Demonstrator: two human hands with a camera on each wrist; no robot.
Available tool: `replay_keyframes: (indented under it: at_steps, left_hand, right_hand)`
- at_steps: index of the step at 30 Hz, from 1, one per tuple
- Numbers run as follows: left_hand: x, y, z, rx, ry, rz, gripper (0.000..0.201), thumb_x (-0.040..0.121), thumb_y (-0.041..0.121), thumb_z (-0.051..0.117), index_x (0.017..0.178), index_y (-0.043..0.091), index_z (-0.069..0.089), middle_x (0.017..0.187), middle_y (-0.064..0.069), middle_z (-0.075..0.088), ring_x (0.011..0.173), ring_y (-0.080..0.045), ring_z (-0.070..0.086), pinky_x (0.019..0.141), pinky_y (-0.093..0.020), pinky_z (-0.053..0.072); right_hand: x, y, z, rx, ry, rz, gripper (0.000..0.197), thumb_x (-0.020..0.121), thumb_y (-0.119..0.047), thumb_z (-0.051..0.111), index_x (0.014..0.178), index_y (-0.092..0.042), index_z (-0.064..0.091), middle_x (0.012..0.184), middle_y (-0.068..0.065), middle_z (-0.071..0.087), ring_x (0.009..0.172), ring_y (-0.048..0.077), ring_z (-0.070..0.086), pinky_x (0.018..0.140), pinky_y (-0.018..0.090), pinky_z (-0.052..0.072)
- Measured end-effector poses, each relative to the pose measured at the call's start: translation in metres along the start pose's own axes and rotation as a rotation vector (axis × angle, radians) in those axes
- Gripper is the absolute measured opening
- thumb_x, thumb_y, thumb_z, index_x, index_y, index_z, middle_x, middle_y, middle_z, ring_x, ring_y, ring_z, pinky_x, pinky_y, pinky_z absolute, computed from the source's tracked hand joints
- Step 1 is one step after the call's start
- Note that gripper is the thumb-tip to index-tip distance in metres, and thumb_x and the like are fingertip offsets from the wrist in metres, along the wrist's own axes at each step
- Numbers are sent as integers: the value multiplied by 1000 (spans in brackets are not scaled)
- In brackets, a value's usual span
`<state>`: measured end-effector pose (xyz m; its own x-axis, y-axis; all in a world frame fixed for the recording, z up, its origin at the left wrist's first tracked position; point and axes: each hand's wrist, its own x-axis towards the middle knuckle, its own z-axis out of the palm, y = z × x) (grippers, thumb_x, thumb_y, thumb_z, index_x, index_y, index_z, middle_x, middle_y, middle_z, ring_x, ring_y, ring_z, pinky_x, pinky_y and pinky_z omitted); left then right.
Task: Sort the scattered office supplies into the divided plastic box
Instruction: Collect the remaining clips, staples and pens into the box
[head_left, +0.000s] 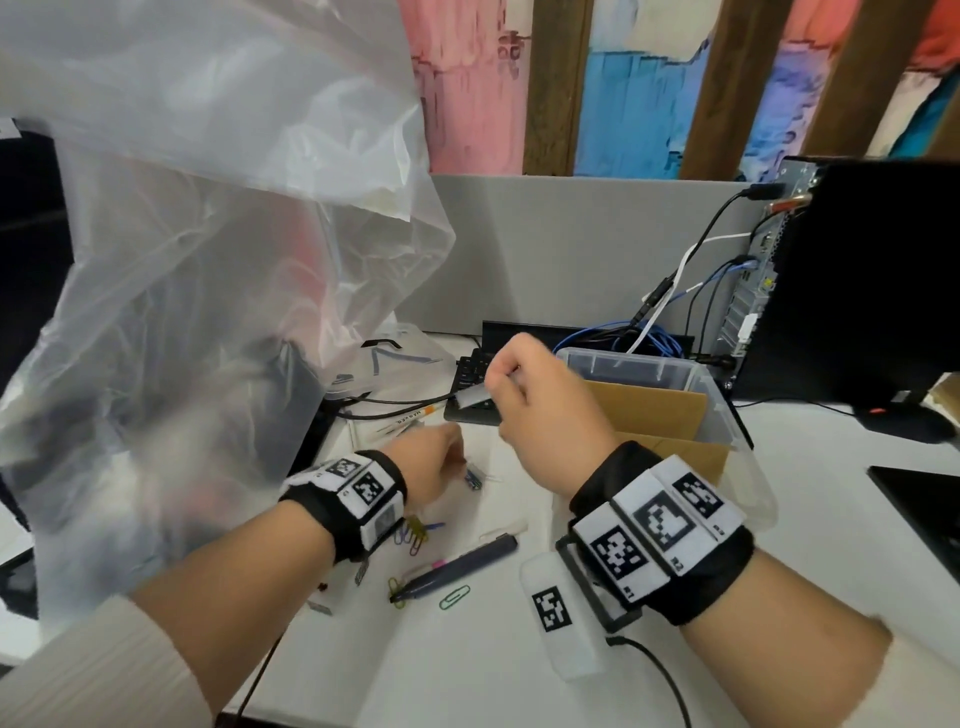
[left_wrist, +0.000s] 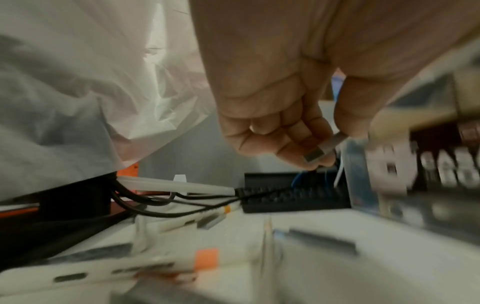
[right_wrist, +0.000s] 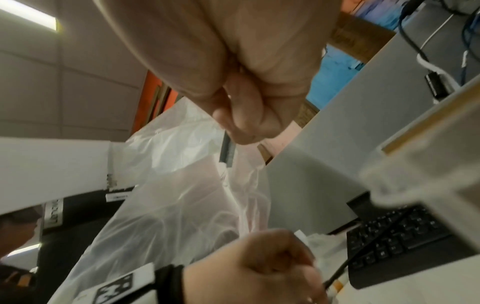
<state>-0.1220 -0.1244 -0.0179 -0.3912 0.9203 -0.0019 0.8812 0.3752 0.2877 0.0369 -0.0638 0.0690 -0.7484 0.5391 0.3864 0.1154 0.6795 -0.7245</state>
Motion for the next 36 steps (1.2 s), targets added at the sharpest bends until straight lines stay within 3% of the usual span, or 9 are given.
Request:
replay_keyframes:
  at_steps: [4, 7, 9, 14, 19, 24, 29, 36]
  left_hand:
    - [-5, 15, -42, -352, 230, 27, 7, 95, 21, 52, 89, 21, 53, 82, 5, 60, 76, -14, 58, 73, -27, 48]
    - [-7, 40, -62, -662, 339, 103, 9, 94, 14, 55, 87, 18, 57, 79, 4, 58, 68, -11, 58, 58, -16, 46]
    - [-9, 62, -68, -783, 313, 186, 11, 92, 11, 58, 85, 18, 59, 76, 5, 57, 63, -8, 58, 51, -14, 44]
    - [-2, 107, -58, -826, 147, 307, 6, 86, 10, 67, 90, 9, 62, 75, -5, 61, 64, -12, 61, 49, -21, 48]
    - [11, 126, -44, -954, 44, 281, 19, 80, 5, 72, 93, 9, 59, 75, -6, 62, 62, -12, 63, 53, -25, 52]
    - [17, 131, -33, -999, 39, 253, 19, 81, 7, 72, 97, 7, 61, 76, -5, 65, 66, -12, 67, 59, -25, 56]
    - [21, 131, -27, -1049, 17, 215, 22, 78, 5, 73, 96, 9, 60, 74, -3, 67, 66, -15, 68, 58, -27, 57]
    - [25, 127, -25, -1098, 14, 181, 23, 78, 5, 73, 97, 7, 60, 73, -3, 70, 70, -16, 70, 60, -26, 57]
  right_hand:
    - [3, 10, -32, 97, 91, 23, 11, 97, -17, 43, 88, -21, 50, 74, -5, 51, 63, 14, 49, 58, 32, 44]
    - [2, 24, -54, 170, 139, 60, 12, 96, -17, 46, 88, -23, 52, 76, -6, 51, 64, 14, 49, 53, 25, 35]
    - [-1, 33, -68, 235, 165, 104, 14, 96, -15, 48, 86, -23, 53, 75, -5, 51, 63, 13, 47, 51, 23, 33]
    - [-16, 52, -93, 435, 182, 192, 17, 95, -9, 50, 85, -21, 57, 75, 4, 50, 62, 15, 45, 44, 25, 29]
    - [-28, 75, -110, 384, 190, 218, 17, 94, -6, 52, 91, -20, 61, 78, 0, 54, 67, 12, 49, 46, 24, 36]
    - [-32, 93, -110, 428, 178, 236, 20, 92, -1, 54, 97, -16, 64, 84, 3, 57, 68, 7, 52, 52, 24, 42]
    - [-37, 105, -102, 400, 151, 241, 17, 90, -2, 57, 94, -16, 64, 77, 3, 57, 66, 16, 50, 54, 27, 43]
    - [-39, 111, -99, 262, 112, 146, 17, 88, -3, 59, 91, -20, 63, 77, -6, 58, 61, 8, 50, 63, 25, 43]
